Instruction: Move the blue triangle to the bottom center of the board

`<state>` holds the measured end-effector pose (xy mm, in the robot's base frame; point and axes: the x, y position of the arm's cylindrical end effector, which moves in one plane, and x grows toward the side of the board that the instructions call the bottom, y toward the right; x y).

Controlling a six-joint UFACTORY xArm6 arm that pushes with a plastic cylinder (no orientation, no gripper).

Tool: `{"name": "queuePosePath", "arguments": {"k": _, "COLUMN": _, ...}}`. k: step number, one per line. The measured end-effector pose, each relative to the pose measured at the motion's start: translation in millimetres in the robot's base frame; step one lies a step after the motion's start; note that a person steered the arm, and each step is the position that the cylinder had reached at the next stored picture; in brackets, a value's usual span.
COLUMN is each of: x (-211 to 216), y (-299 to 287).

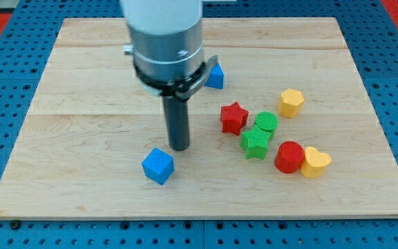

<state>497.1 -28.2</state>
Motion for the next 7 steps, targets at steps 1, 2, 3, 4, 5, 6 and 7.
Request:
{"name": "queuePosePath", "arguments": {"k": 1, "x": -20.8, "y": -20.9}}
{"name": "queuePosePath", "arguments": {"k": 2, "x": -74.5, "y": 25.1}}
{"name": "queuePosePath", "arguments": {"k": 3, "x": -99.5, "y": 85.4}}
{"name": "queuePosePath", "arguments": {"k": 4, "x": -138.3, "y": 85.9}}
{"name": "queuePosePath", "arguments": {"k": 5, "x": -190.8, "y": 43.3}}
{"name": "queuePosePath", "arguments": {"k": 6, "x": -162.7, "y": -2.2}}
{"name": "queuePosePath", "arguments": {"k": 7, "x": -170.7, "y": 5.9}}
